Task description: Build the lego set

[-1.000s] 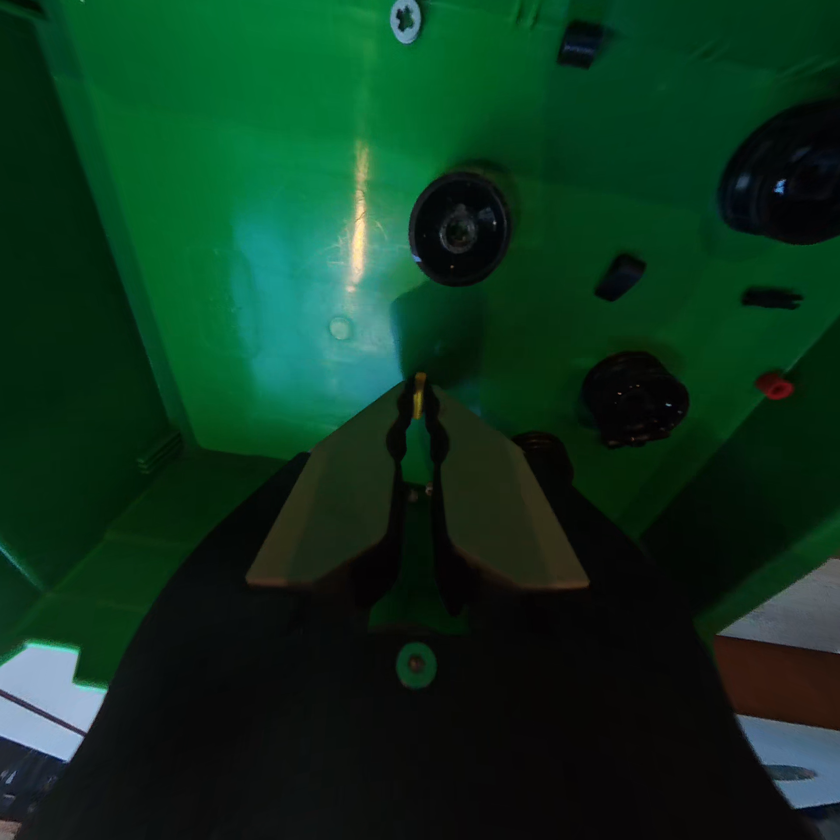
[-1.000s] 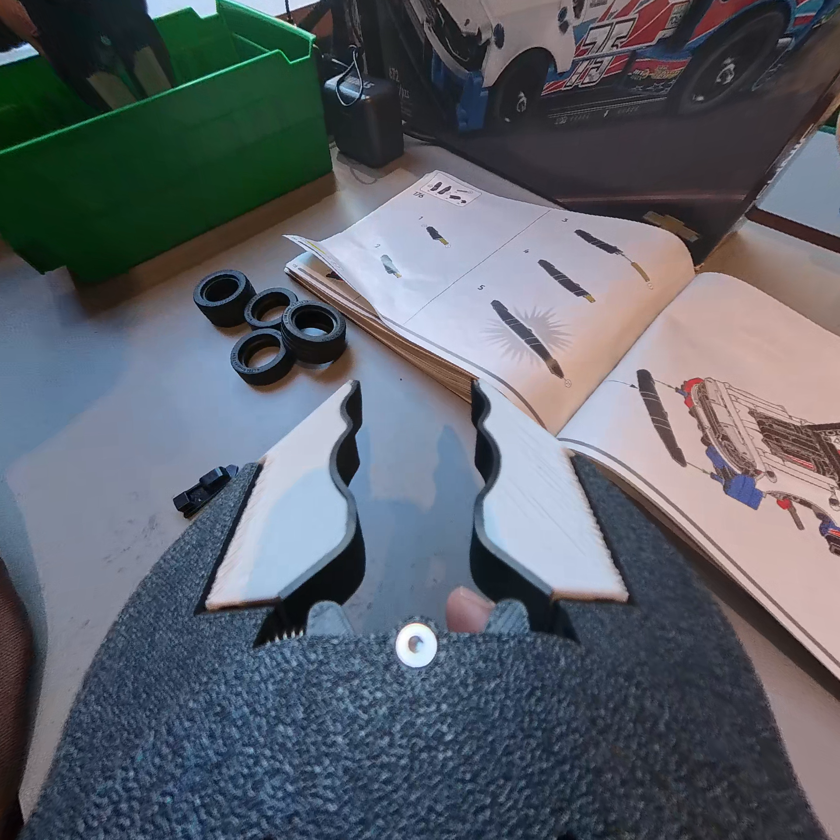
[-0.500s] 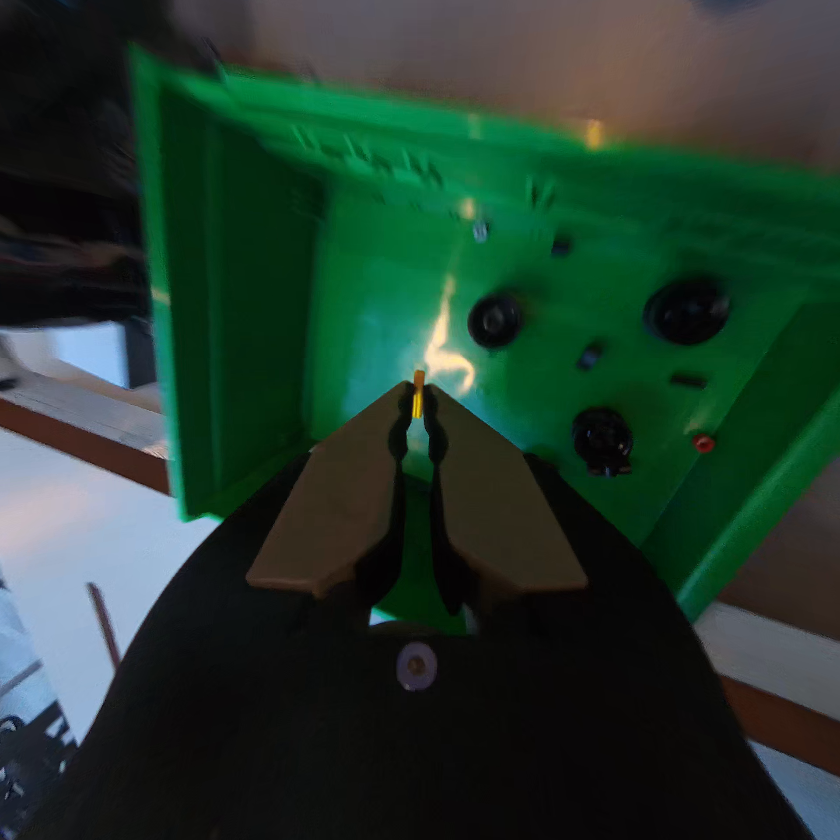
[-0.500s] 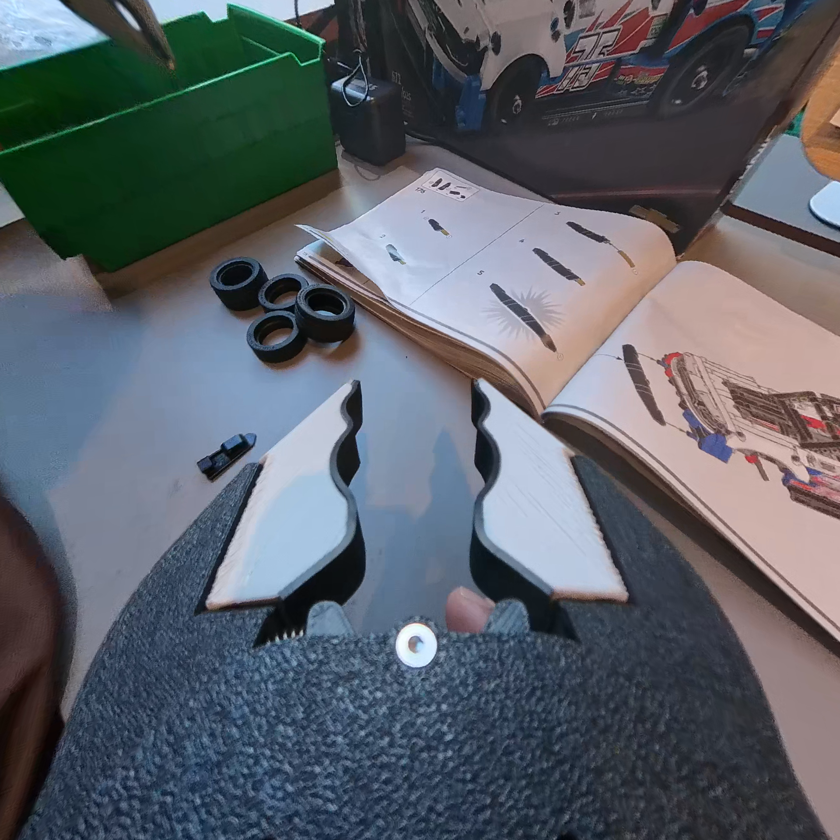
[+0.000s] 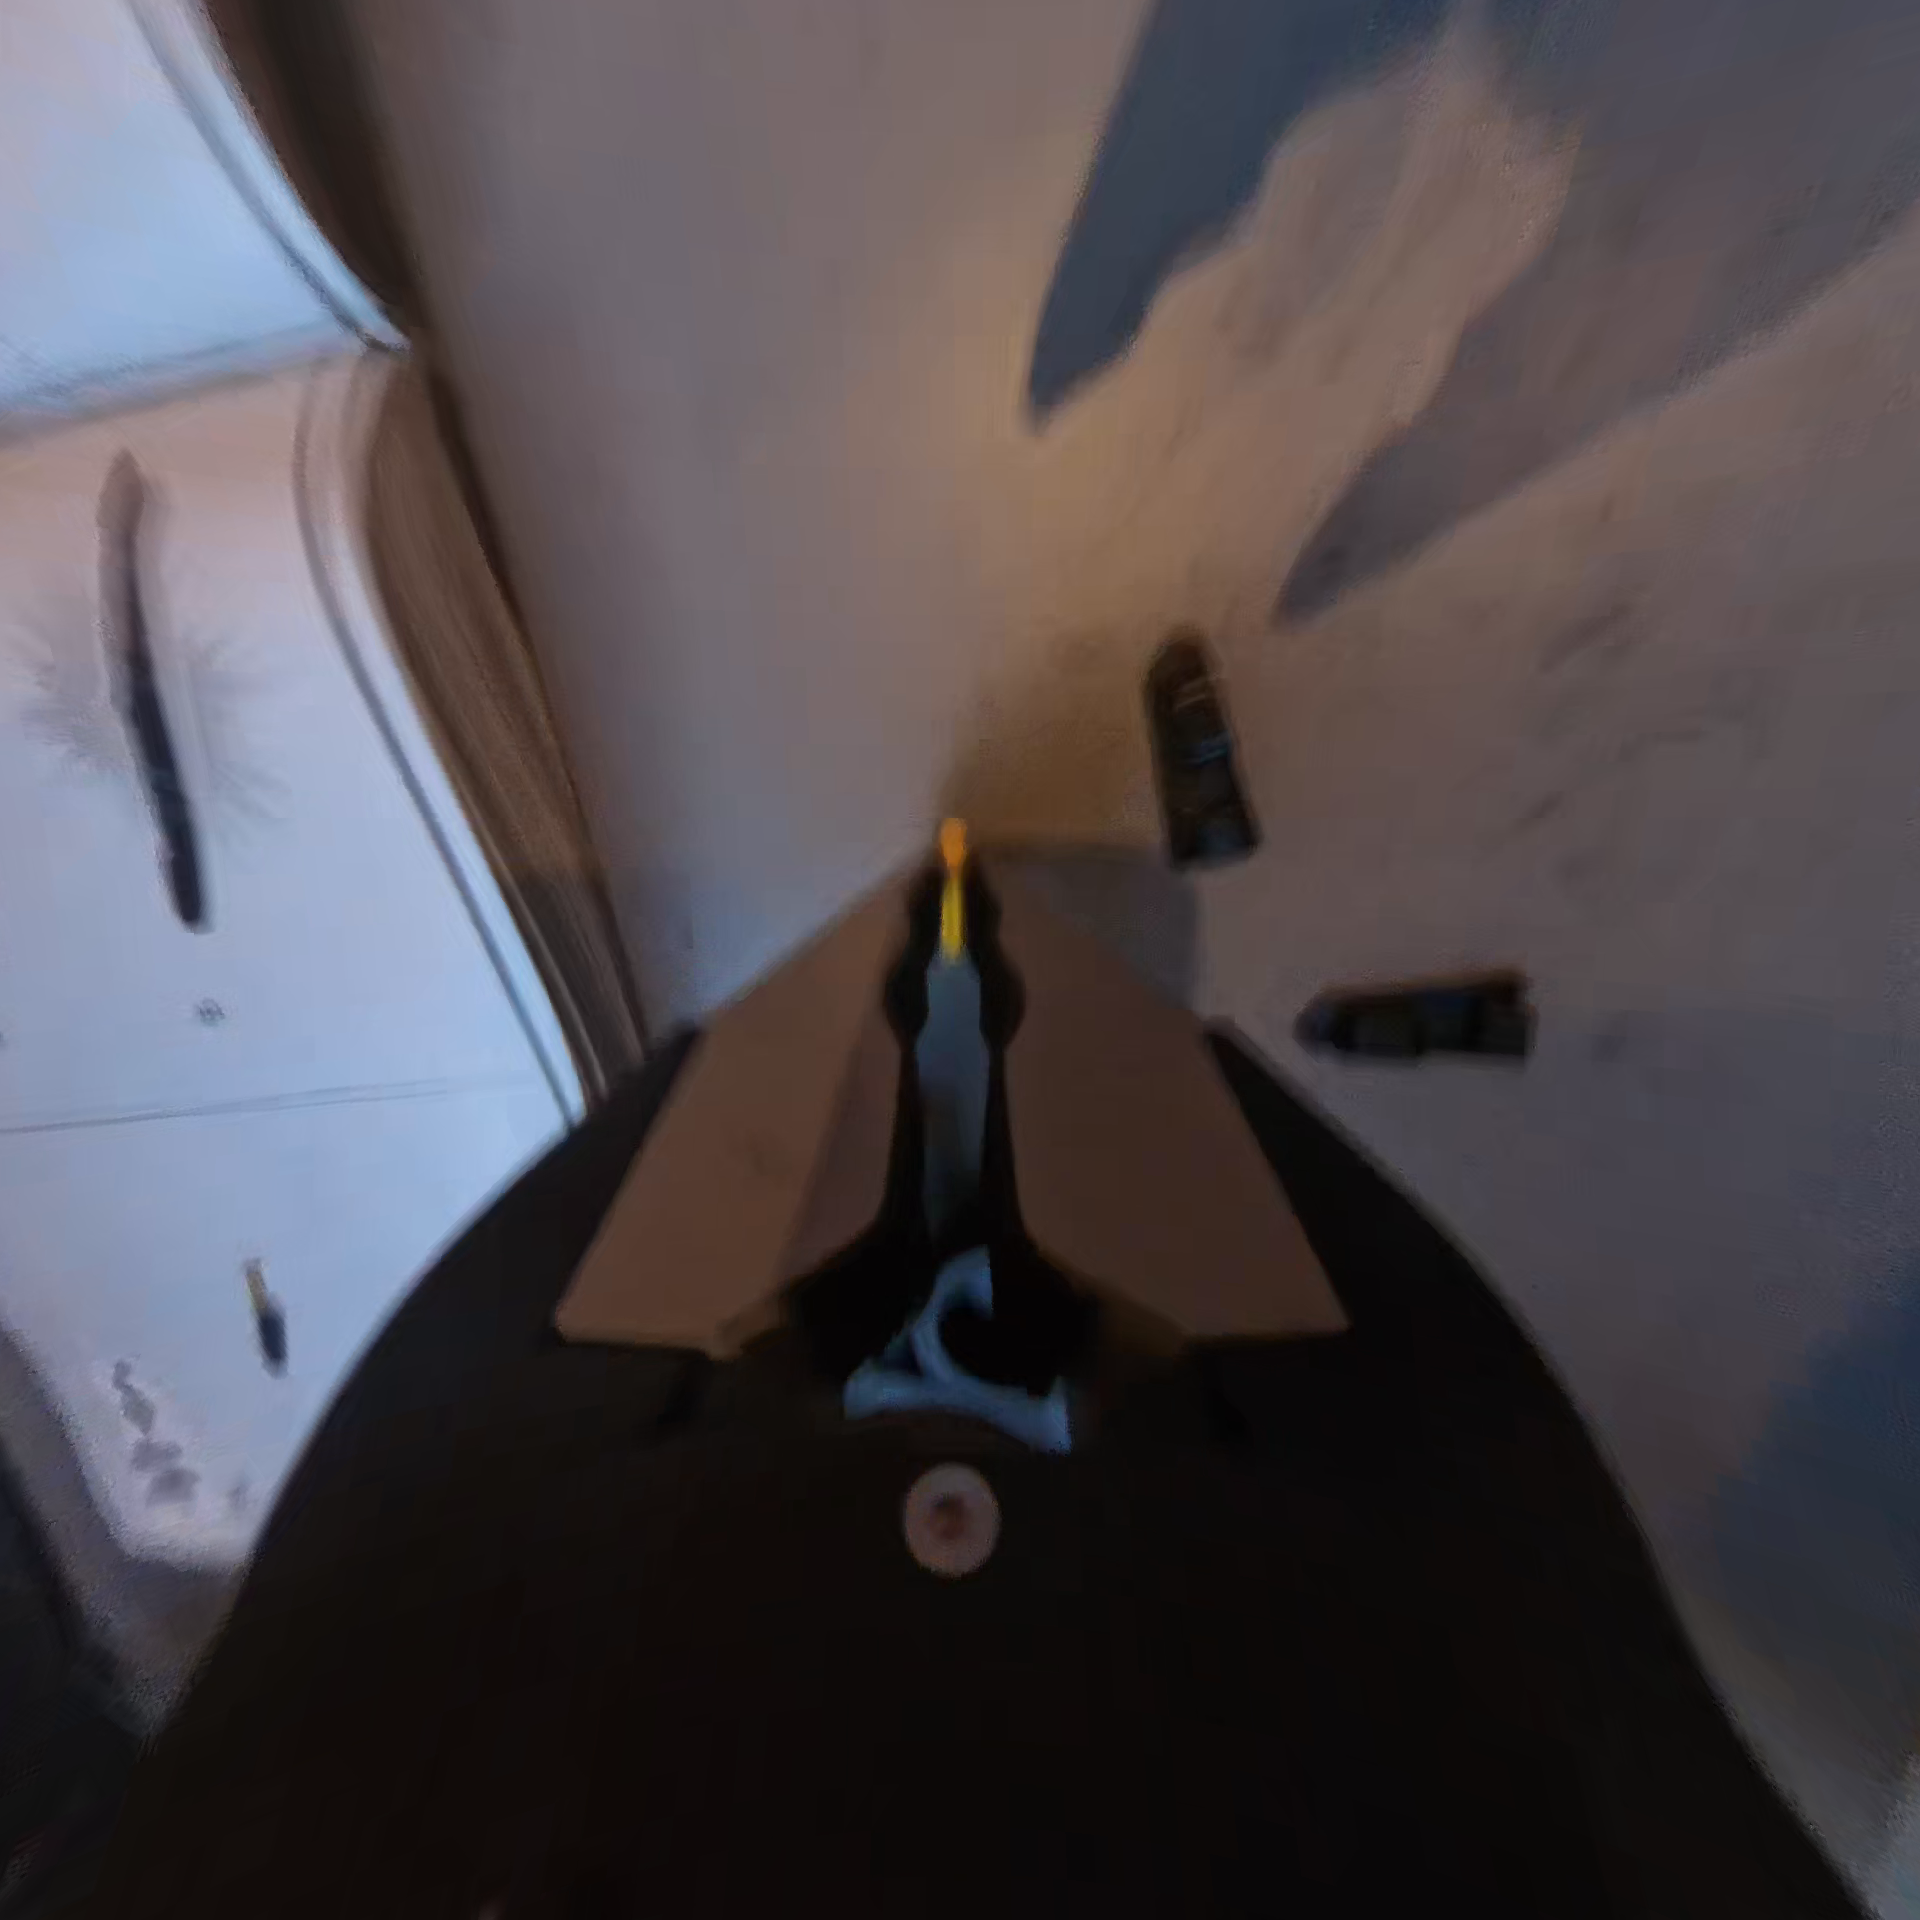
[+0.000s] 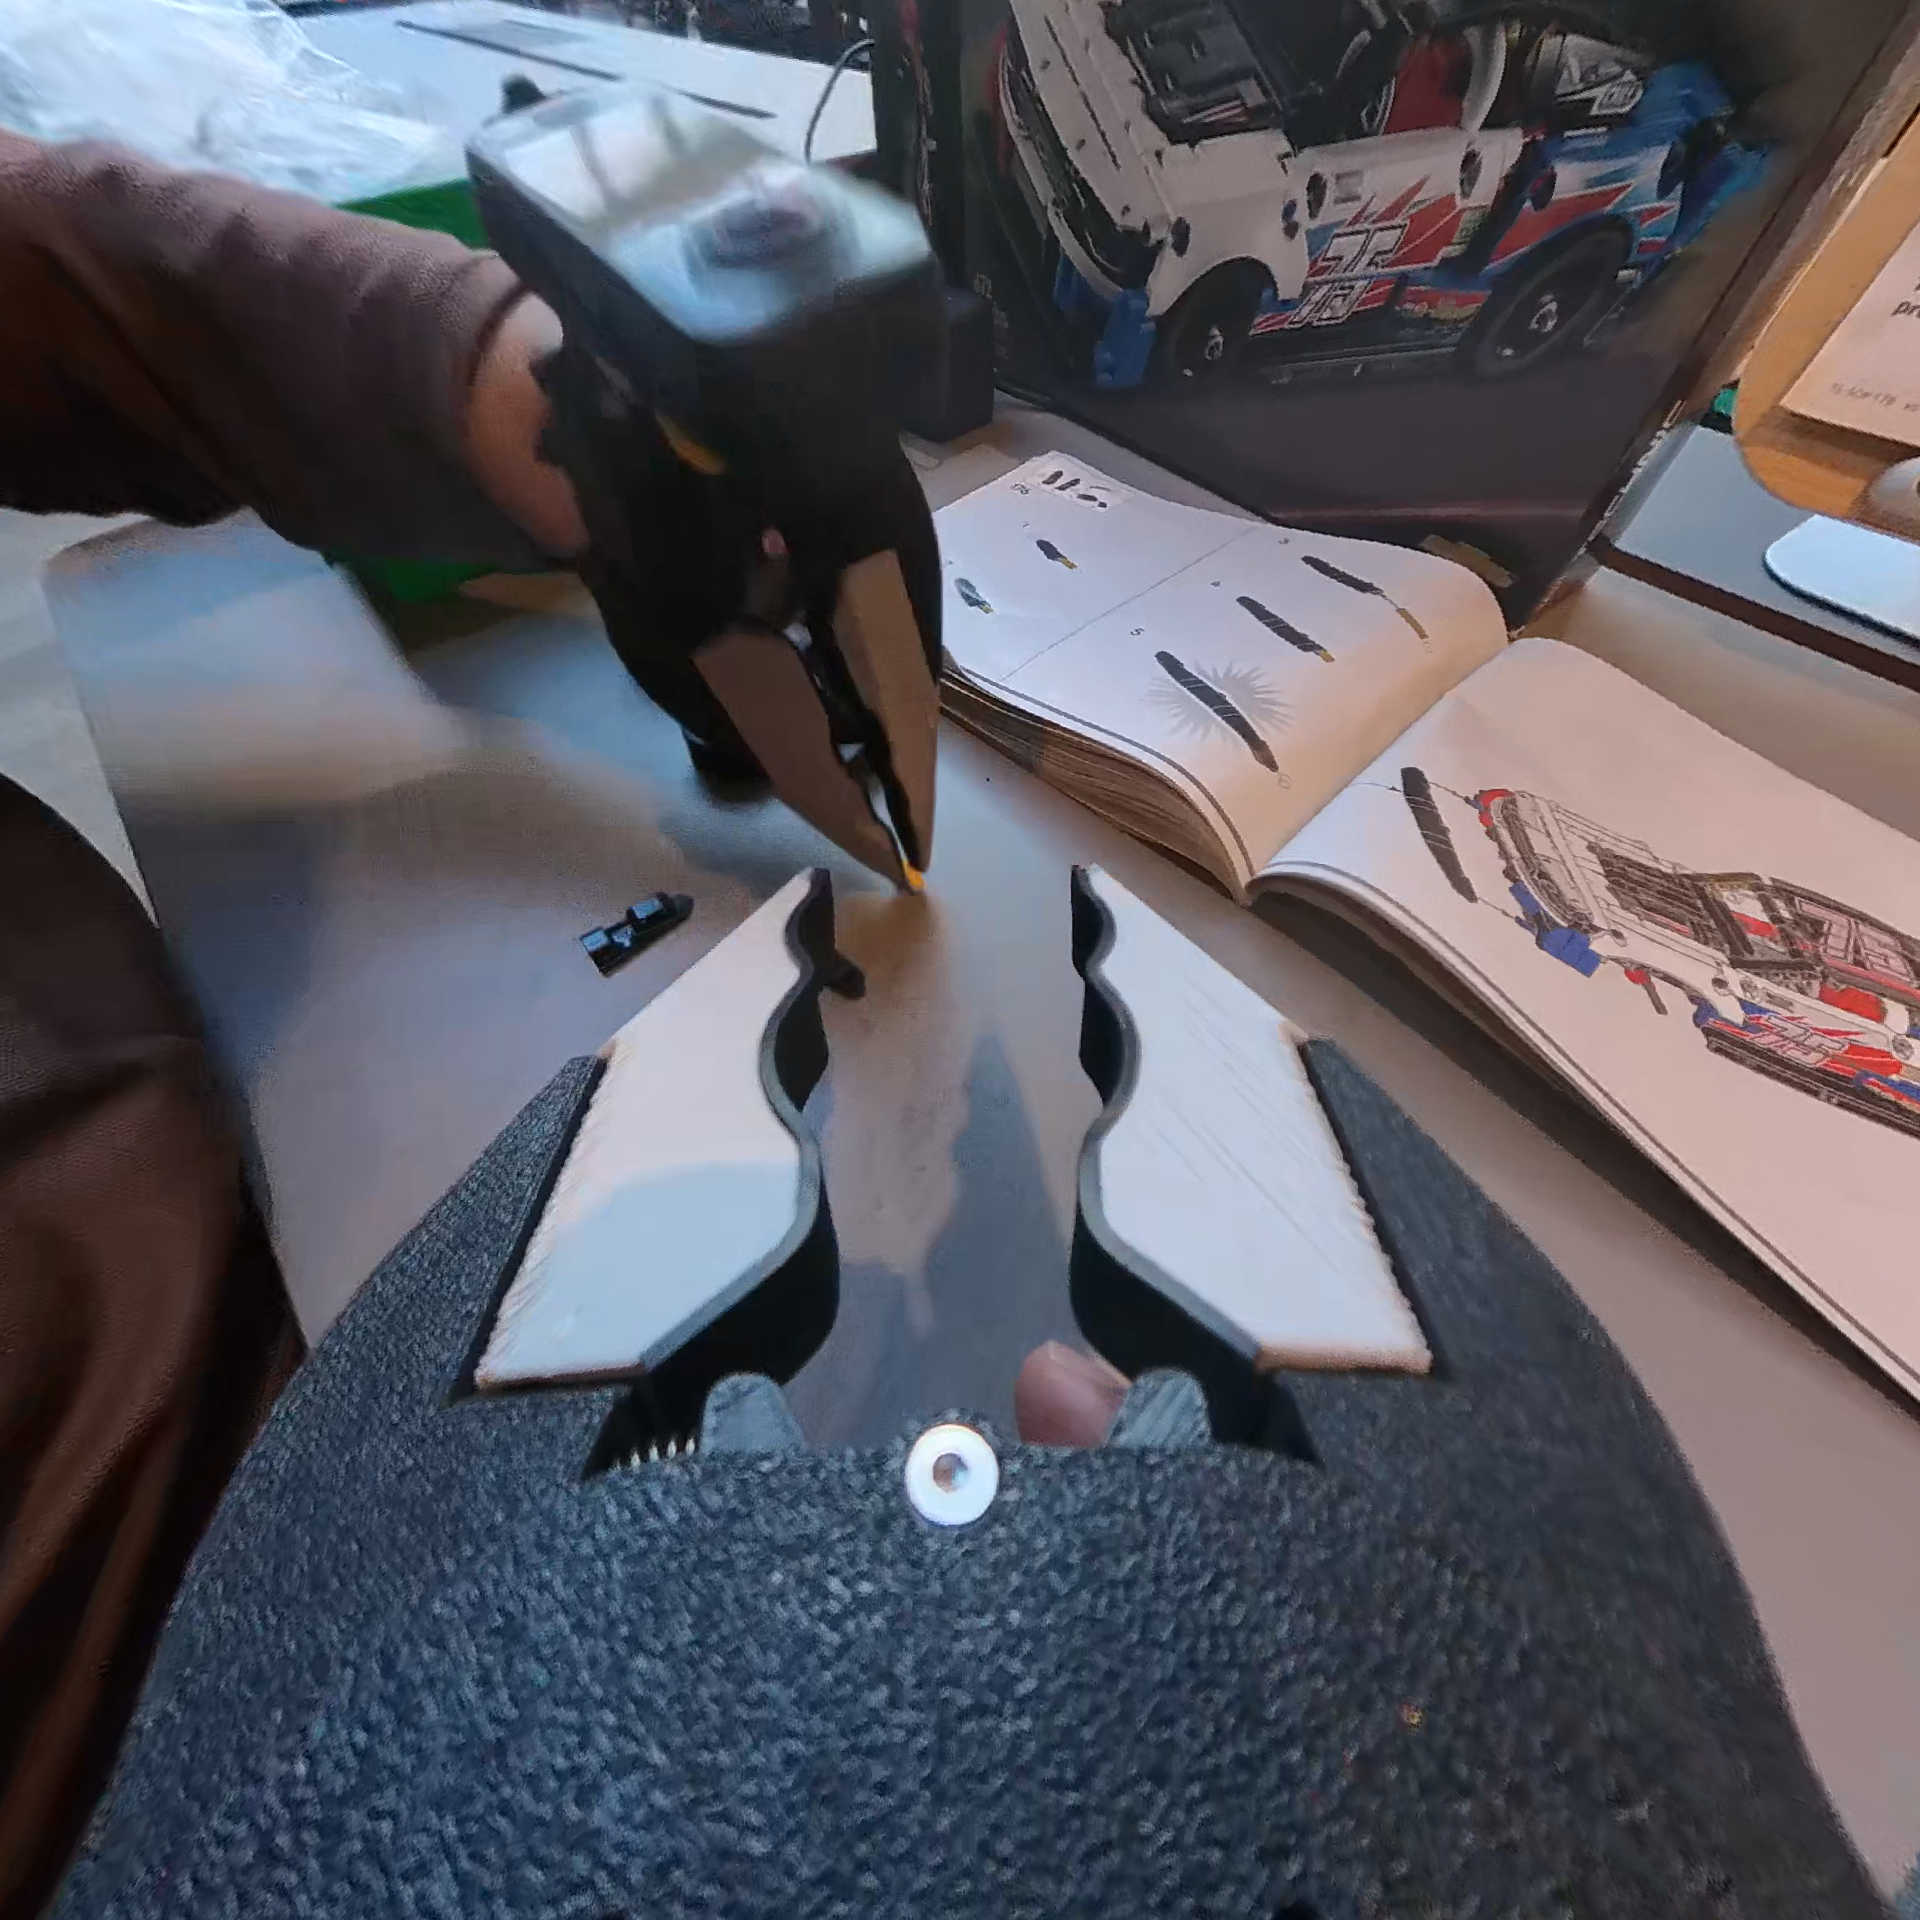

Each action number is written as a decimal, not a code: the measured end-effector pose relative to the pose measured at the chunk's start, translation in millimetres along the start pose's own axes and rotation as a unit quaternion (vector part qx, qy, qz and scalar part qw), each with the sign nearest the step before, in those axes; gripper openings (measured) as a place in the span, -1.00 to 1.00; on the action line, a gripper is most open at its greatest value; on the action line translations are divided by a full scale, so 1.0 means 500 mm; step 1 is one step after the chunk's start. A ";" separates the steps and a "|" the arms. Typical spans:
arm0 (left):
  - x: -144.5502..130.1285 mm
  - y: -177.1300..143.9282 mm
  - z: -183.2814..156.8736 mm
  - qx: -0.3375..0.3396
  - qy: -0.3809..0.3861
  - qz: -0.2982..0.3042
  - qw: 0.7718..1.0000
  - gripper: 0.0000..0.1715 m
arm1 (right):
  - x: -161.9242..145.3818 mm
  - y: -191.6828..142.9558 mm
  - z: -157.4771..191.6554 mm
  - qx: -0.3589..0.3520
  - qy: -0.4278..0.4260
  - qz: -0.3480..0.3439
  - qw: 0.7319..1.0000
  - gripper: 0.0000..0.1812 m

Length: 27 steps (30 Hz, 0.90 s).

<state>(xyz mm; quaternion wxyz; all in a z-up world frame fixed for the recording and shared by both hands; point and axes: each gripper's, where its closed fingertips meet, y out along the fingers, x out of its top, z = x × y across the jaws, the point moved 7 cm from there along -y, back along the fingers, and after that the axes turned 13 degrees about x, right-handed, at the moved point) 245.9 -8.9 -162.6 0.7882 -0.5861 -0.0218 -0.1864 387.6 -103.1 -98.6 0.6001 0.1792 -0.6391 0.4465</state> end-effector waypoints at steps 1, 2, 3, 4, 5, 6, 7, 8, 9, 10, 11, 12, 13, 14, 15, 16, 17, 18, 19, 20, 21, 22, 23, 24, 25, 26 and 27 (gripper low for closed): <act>0.020 -0.004 0.002 0.001 -0.018 -0.068 0.998 -0.99 | -0.003 -0.006 0.001 -0.005 -0.003 0.002 1.000 -0.51; 0.020 -0.006 0.003 -0.008 -0.023 -0.063 0.998 -0.99 | -0.005 -0.012 0.000 -0.011 -0.007 0.004 1.000 -0.51; 0.013 -0.001 0.008 0.002 -0.022 -0.028 0.999 -0.98 | -0.007 -0.015 -0.001 -0.016 -0.011 0.005 1.000 -0.51; 0.006 0.004 0.008 0.012 -0.015 -0.013 1.000 -0.97 | -0.007 -0.017 -0.003 -0.019 -0.014 0.005 1.000 -0.51; 0.004 0.004 0.004 0.014 -0.012 -0.025 1.000 -0.97 | -0.008 -0.017 -0.004 -0.019 -0.014 0.005 1.000 -0.51; 0.003 0.001 0.000 0.009 -0.021 -0.041 0.999 -0.93 | -0.008 -0.015 -0.006 -0.018 -0.013 0.005 1.000 -0.51; 0.000 -0.003 -0.004 0.000 -0.036 -0.048 0.998 -0.90 | -0.007 -0.013 -0.008 -0.017 -0.012 0.006 1.000 -0.51; -0.004 -0.009 -0.006 -0.009 -0.050 -0.056 0.997 -0.81 | -0.007 -0.010 -0.009 -0.015 -0.011 0.006 1.000 -0.51; -0.008 -0.015 -0.007 -0.013 -0.063 -0.066 0.996 -0.74 | -0.007 -0.006 -0.009 -0.014 -0.009 0.008 1.000 -0.51; -0.015 -0.020 -0.006 -0.010 -0.073 -0.075 0.994 -0.74 | -0.005 -0.002 -0.010 -0.013 -0.008 0.009 1.000 -0.51; -0.021 -0.025 -0.003 -0.005 -0.081 -0.083 0.993 -0.76 | -0.004 0.001 -0.010 -0.014 -0.009 0.011 1.000 -0.51; -0.029 -0.031 -0.002 -0.003 -0.089 -0.087 0.992 -0.77 | -0.003 0.005 -0.010 -0.016 -0.010 0.014 1.000 -0.51; -0.037 -0.039 -0.001 0.001 -0.099 -0.085 0.991 -0.76 | -0.001 0.009 -0.011 -0.018 -0.011 0.017 1.000 -0.51; -0.045 -0.055 0.000 0.008 -0.113 -0.082 0.990 -0.74 | 0.001 0.013 -0.010 -0.019 -0.013 0.018 1.000 -0.51; -0.053 -0.080 -0.002 0.016 -0.129 -0.087 0.988 -0.76 | 0.001 0.017 -0.010 -0.021 -0.016 0.018 0.999 -0.52; -0.062 -0.114 -0.006 0.024 -0.146 -0.105 0.983 -0.80 | 0.000 0.021 -0.012 -0.024 -0.018 0.020 0.999 -0.52; -0.076 -0.154 -0.012 0.031 -0.161 -0.129 0.978 -0.81 | -0.003 0.026 -0.016 -0.029 -0.017 0.021 0.999 -0.52; -0.098 -0.197 -0.017 0.039 -0.175 -0.147 0.973 -0.81 | -0.007 0.032 -0.021 -0.032 -0.013 0.023 0.999 -0.53; -0.131 -0.240 -0.019 0.051 -0.186 -0.153 0.969 -0.81 | -0.010 0.039 -0.027 -0.035 -0.006 0.023 0.999 -0.53; -0.176 -0.280 -0.019 0.068 -0.191 -0.143 0.969 -0.78 | -0.012 0.046 -0.034 -0.038 0.003 0.022 0.999 -0.53; -0.230 -0.318 -0.013 0.094 -0.193 -0.122 0.969 -0.75 | -0.013 0.053 -0.040 -0.041 0.012 0.020 0.999 -0.53; -0.291 -0.355 -0.003 0.124 -0.196 -0.092 0.968 -0.72 | -0.013 0.061 -0.046 -0.043 0.020 0.016 0.999 -0.53; -0.358 -0.387 0.007 0.148 -0.199 -0.056 0.967 -0.72 | -0.012 0.069 -0.053 -0.049 0.024 0.009 0.998 -0.53; -0.428 -0.411 0.016 0.164 -0.201 -0.010 0.966 -0.71 | -0.011 0.076 -0.060 -0.056 0.027 0.003 0.998 -0.53; -0.498 -0.428 0.025 0.183 -0.209 0.043 0.960 -0.72 | -0.010 0.085 -0.066 -0.064 0.028 -0.002 0.998 -0.54; -0.561 -0.439 0.037 0.209 -0.233 0.090 0.946 -0.70 | -0.010 0.094 -0.070 -0.070 0.029 -0.006 0.997 -0.54; -0.610 -0.443 0.040 0.216 -0.267 0.119 0.932 -0.66 | -0.010 0.104 -0.071 -0.074 0.028 -0.008 0.997 -0.54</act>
